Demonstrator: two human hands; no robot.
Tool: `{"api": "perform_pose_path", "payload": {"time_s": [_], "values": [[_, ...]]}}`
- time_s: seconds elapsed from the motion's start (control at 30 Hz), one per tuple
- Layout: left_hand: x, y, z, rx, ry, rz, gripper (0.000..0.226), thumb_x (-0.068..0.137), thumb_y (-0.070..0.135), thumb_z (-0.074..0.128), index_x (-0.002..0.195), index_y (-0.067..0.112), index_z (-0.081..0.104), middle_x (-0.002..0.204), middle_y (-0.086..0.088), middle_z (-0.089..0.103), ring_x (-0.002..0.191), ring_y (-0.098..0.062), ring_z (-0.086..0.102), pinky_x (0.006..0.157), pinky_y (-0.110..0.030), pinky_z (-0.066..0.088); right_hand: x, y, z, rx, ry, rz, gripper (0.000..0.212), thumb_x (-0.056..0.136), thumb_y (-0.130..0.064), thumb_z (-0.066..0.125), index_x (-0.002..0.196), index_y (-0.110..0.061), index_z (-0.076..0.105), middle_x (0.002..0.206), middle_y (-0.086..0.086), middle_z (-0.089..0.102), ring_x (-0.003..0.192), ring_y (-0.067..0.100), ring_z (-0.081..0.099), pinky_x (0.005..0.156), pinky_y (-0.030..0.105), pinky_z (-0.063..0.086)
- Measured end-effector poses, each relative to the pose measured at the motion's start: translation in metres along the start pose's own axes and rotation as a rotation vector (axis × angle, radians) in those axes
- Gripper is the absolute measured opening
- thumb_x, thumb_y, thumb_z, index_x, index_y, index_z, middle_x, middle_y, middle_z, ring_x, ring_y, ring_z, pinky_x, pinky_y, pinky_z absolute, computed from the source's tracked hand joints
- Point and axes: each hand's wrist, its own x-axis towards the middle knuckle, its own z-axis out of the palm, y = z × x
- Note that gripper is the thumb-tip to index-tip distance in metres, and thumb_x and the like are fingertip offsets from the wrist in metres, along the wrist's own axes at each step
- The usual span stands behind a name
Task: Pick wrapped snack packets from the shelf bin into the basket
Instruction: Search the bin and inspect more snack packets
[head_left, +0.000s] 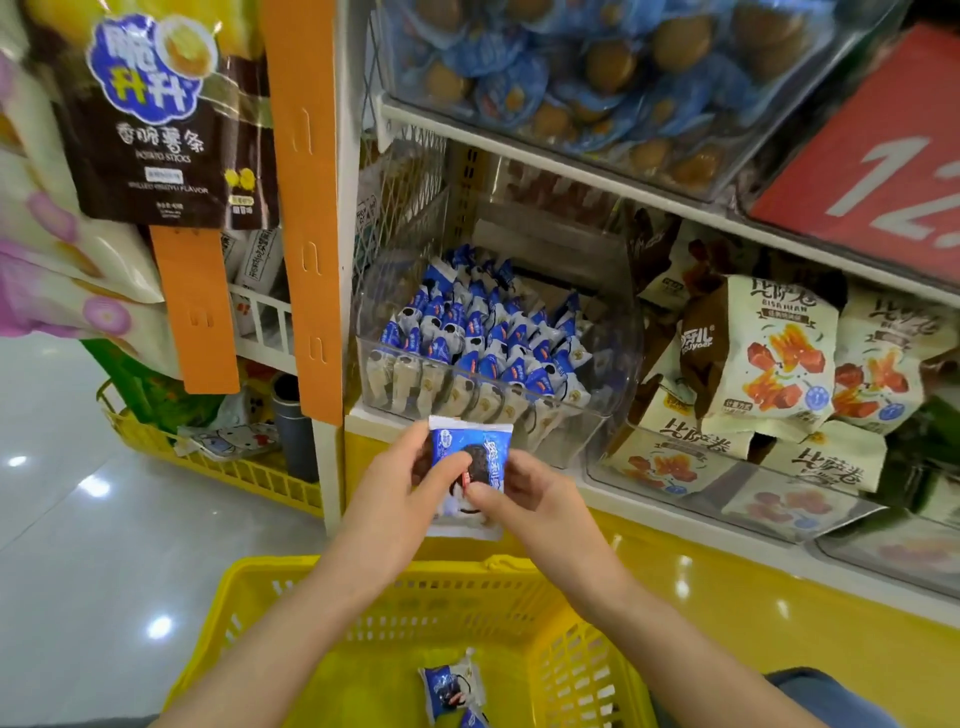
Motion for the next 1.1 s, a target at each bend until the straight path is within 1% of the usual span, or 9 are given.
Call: {"api": "perform_pose_path", "payload": {"time_s": [0.1,0.23,0.37,0.43,0.53,0.67,0.8,0.97,1.1], "values": [[0.009,0.006,-0.006,0.240,-0.003,0.101,0.019,0.095,0.026,0.043,0.110,0.022,0.053,0.099,0.004,0.059,0.084,0.000,0.054,0.062,-0.008,0.041,0.003,-0.010,-0.009,-0.036,0.059,-0.023,0.026,0.083,-0.011,0.066,0.100,-0.030,0.061,0.096,-0.012,0.071,0.091,0.001,0.064,0.079,0.013,0.049],[0.041,0.023,-0.021,0.499,0.052,0.281,0.036,0.096,0.031,0.035,0.131,0.024,0.042,0.122,0.010,0.043,0.114,-0.002,0.039,0.094,-0.018,0.035,0.024,-0.036,-0.028,-0.069,0.207,-0.109,0.024,0.081,-0.013,0.067,0.097,-0.028,0.058,0.092,-0.011,0.071,0.088,0.003,0.066,0.078,0.018,0.053],[0.076,0.027,-0.031,0.736,0.001,0.411,0.035,0.097,0.031,0.033,0.130,0.023,0.043,0.125,0.005,0.045,0.114,-0.010,0.039,0.096,-0.026,0.029,0.069,-0.066,-0.048,-0.219,0.275,-0.148,0.019,0.084,-0.021,0.066,0.098,-0.033,0.058,0.092,-0.016,0.068,0.088,-0.001,0.064,0.076,0.015,0.052],[0.089,0.019,-0.033,0.845,-0.047,0.431,0.035,0.099,0.031,0.030,0.129,0.022,0.045,0.126,0.003,0.049,0.115,-0.014,0.043,0.098,-0.029,0.030,0.102,-0.073,-0.058,-0.324,0.368,-0.107,0.019,0.086,-0.023,0.063,0.105,-0.022,0.060,0.097,-0.013,0.066,0.090,0.004,0.063,0.080,0.021,0.051],[0.097,0.005,-0.037,0.958,-0.051,0.524,0.045,0.098,0.037,0.018,0.112,0.020,0.058,0.107,0.001,0.062,0.098,-0.016,0.055,0.088,-0.030,0.037,0.157,-0.072,-0.076,-0.539,0.509,-0.001,0.036,0.089,-0.028,0.060,0.116,-0.005,0.056,0.109,0.007,0.063,0.102,0.022,0.059,0.082,0.034,0.046],[0.108,-0.009,-0.044,1.009,-0.046,0.703,0.045,0.095,0.036,0.026,0.083,0.018,0.067,0.073,0.002,0.066,0.067,-0.017,0.060,0.067,-0.030,0.047,0.214,-0.061,-0.092,-0.702,0.544,0.066,0.041,0.088,-0.019,0.061,0.124,-0.001,0.050,0.127,0.016,0.054,0.115,0.031,0.052,0.088,0.031,0.040],[0.116,-0.022,-0.047,0.909,-0.033,0.829,0.036,0.093,0.035,0.037,0.084,0.018,0.067,0.074,0.003,0.068,0.066,-0.014,0.062,0.065,-0.025,0.047,0.252,-0.034,-0.095,-0.849,0.578,0.200,0.036,0.093,-0.021,0.054,0.125,-0.006,0.052,0.126,0.015,0.056,0.111,0.032,0.054,0.077,0.027,0.037],[0.121,-0.027,-0.049,0.871,-0.051,0.883,0.036,0.093,0.035,0.036,0.079,0.020,0.065,0.069,0.006,0.064,0.063,-0.012,0.059,0.062,-0.024,0.044,0.275,-0.010,-0.092,-0.987,0.552,0.266,0.034,0.095,-0.021,0.046,0.128,-0.011,0.049,0.127,0.016,0.054,0.109,0.033,0.054,0.089,0.038,0.044],[0.121,-0.028,-0.050,0.852,-0.058,0.885,0.036,0.093,0.035,0.035,0.077,0.021,0.064,0.066,0.006,0.063,0.060,-0.012,0.058,0.059,-0.024,0.043,0.279,-0.009,-0.095,-1.072,0.543,0.188,0.029,0.097,-0.019,0.042,0.122,-0.012,0.053,0.124,0.016,0.055,0.111,0.032,0.054,0.094,0.039,0.043]]}}
